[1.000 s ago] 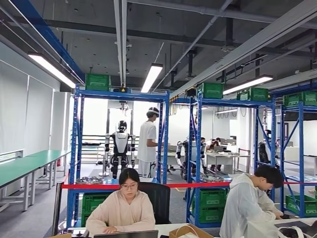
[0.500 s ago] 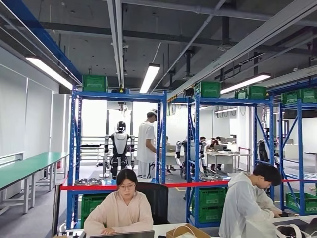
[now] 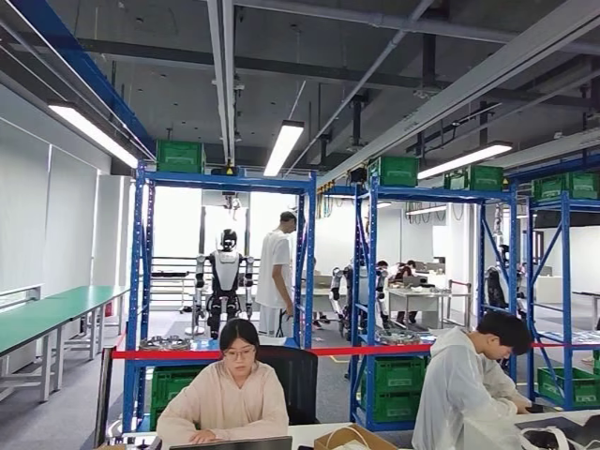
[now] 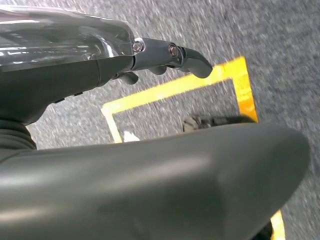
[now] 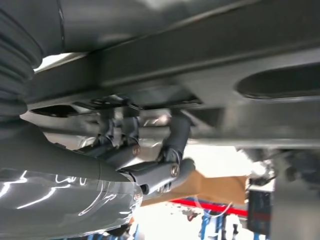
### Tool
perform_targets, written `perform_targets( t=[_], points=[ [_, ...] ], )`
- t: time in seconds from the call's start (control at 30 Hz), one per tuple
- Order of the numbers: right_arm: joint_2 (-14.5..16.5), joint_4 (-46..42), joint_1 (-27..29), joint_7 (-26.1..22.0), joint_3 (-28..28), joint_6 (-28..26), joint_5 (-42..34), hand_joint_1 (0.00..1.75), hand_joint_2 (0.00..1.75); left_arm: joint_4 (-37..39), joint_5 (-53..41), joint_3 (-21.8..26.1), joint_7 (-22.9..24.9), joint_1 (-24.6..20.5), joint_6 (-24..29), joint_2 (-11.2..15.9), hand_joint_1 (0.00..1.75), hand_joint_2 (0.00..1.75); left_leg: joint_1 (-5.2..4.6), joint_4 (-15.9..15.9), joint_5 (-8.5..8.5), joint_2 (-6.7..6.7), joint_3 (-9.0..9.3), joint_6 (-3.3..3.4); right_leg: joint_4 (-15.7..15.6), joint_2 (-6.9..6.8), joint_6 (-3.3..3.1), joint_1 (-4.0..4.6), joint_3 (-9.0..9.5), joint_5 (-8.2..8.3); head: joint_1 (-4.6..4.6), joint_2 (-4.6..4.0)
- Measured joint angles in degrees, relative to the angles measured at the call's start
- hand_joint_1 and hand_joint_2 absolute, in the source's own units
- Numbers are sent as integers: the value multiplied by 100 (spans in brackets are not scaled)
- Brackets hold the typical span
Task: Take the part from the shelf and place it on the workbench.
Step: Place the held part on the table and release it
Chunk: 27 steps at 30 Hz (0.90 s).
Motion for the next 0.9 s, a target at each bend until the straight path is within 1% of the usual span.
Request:
perform_targets(
  t=[0.03, 0.07, 0.1, 0.13, 0.17, 0.2, 0.23, 0.27, 0.3, 0.33, 0.37, 0.4, 0.43, 0.5, 0.53, 0.57, 0.6, 0.67, 0.7, 0.73, 0.77, 0.8, 0.83, 0.87, 0.9],
  points=[
    [1, 3, 17, -48, -4, -1, -27, 0, 0, 0, 1, -5, 8, 1, 1, -1, 0, 0, 9, -9, 8, 4, 8, 25, 76, -4, 32, -8, -26, -64, 0, 0],
    [2, 4, 29, -104, -13, 4, -61, 0, 0, 1, 1, -8, 22, -4, 13, -2, 0, 0, 20, -18, 15, 9, 16, 50, 260, -9, 68, -20, -100, -187, -1, 0],
    [2, 5, 41, -166, -23, 13, -99, 0, 0, 1, 1, -12, 43, -11, 26, -2, 0, 0, 24, -21, 15, 13, 23, 67, 557, -17, 104, -37, -225, -356, -1, 0],
    [2, 8, 57, -227, -33, 23, -135, 0, 0, 2, 1, -17, 61, -15, 41, -1, 0, 0, 25, -21, 13, 14, 25, 78, 940, -24, 131, -56, -395, -540, -1, 0],
    [1, 15, 79, -285, -41, 37, -166, 0, 0, 2, 2, -24, 78, -16, 55, -1, 0, 0, 25, -21, 12, 15, 28, 83, 1316, -28, 151, -75, -566, -685, -1, 0],
    [1, 23, 102, -328, -46, 47, -187, 0, 0, 2, 2, -32, 86, -14, 62, -1, 0, 0, 25, -21, 11, 14, 31, 83, 1560, -33, 166, -89, -683, -743, -1, 0],
    [2, 28, 120, -374, -49, 54, -209, 0, 0, 2, 3, -38, 87, -11, 68, -1, 0, 0, 26, -21, 10, 12, 36, 82, 1601, -37, 174, -100, -705, -698, -1, 0],
    [6, 27, 130, -433, -51, 59, -243, 0, 0, 1, 5, -42, 85, -11, 73, -1, 0, 0, 27, -21, 7, 9, 46, 79, 1402, -42, 173, -108, -613, -550, -1, 0],
    [15, 9, 131, -513, -53, 61, -291, 0, 0, 1, 6, -44, 80, -12, 75, -1, 0, 0, 29, -21, 2, 7, 59, 71, 1006, -44, 165, -112, -424, -335, -1, 0],
    [27, -17, 124, -612, -56, 67, -358, 0, 0, 1, 8, -44, 73, -16, 76, -1, 0, 0, 26, -22, -6, 6, 67, 58, 591, -43, 152, -106, -216, -168, 0, 0],
    [43, -53, 116, -713, -59, 82, -434, 0, 0, 1, 9, -45, 64, -21, 76, -1, 0, 0, 22, -22, -11, 7, 70, 41, 245, -41, 133, -96, -55, -50, 0, 0],
    [58, -91, 112, -798, -63, 104, -506, 0, 0, 1, 10, -46, 56, -23, 76, -1, 0, 0, 19, -28, -12, 7, 69, 19, 40, -40, 114, -83, 38, -1, 1, 1],
    [68, -123, 113, -867, -69, 128, -572, 0, 0, 1, 11, -48, 50, -23, 76, -1, 0, 0, 20, -41, -7, 8, 68, -8, -19, -38, 92, -66, 60, -16, 2, 1],
    [80, -203, 128, -1044, -85, 188, -755, 0, 0, 1, 14, -51, 44, -17, 69, -1, 0, 0, 33, -77, 2, 8, 79, -74, -66, -41, 24, -58, 69, 10, 4, 1],
    [83, -268, 136, -1200, -95, 244, -922, 0, 0, 1, 15, -52, 39, -14, 61, -1, 0, 0, 37, -56, -34, 11, 72, -99, -100, -45, -19, -64, 83, 30, 4, 0],
    [86, -349, 145, -1379, -102, 319, -1129, 0, 0, 1, 17, -55, 33, -13, 50, -3, 0, 0, 37, 61, -131, 12, 26, -113, -133, -50, -57, -71, 97, 51, 5, 0],
    [87, -442, 160, -1545, -106, 407, -1348, 0, 0, 1, 19, -61, 28, -12, 40, -5, 0, 0, 36, 317, -294, 14, -85, -117, -155, -55, -85, -76, 108, 64, 6, 0],
    [79, -605, 209, -1731, -109, 558, -1663, 0, 0, 0, 20, -81, 23, -4, 31, -9, 0, 0, 30, 1089, -662, 16, -431, -124, -161, -58, -108, -58, 111, 65, 6, 0],
    [70, -666, 244, -1751, -109, 603, -1735, 0, 0, 0, 21, -90, 22, 5, 31, -9, 0, 0, 29, 1400, -759, 16, -577, -128, -160, -59, -111, -49, 112, 62, 6, 0],
    [62, -719, 284, -1786, -109, 665, -1797, 0, 0, 0, 21, -96, 22, 13, 30, -9, 0, 0, 28, 1513, -746, 16, -634, -131, -158, -56, -113, -43, 114, 61, 6, 0],
    [59, -822, 366, -1903, -126, 814, -1933, 0, 0, 0, 21, -99, 19, 17, 24, -9, 0, 0, 30, 1388, -623, 16, -579, -130, -156, -52, -110, -41, 123, 57, 6, 0],
    [58, -1080, 533, -2165, -187, 1135, -2227, 0, 0, 0, 21, -101, 11, 19, 12, -9, 0, 0, 34, 1053, -420, 16, -419, -129, -149, -49, -101, -42, 138, 45, 6, 0],
    [60, -1512, 807, -2518, -295, 1606, -2713, 0, 0, 0, 22, -102, -1, 21, -4, -9, 0, 0, 38, 655, -242, 15, -220, -124, -137, -48, -83, -38, 149, 25, 6, 0],
    [62, -1956, 1154, -2922, -410, 2091, -3199, 0, 0, 0, 22, -103, -13, 26, -21, -9, 0, 0, 39, 299, -111, 12, -48, -115, -113, -51, -58, -25, 153, 1, 8, 0],
    [73, -2666, 1539, -3234, -572, 2707, -4228, 0, 0, 0, 23, -100, -29, 38, -41, -10, 0, 0, 35, 76, -49, 6, 60, -101, -93, -58, -32, -14, 150, -20, 8, 1]
  ],
)
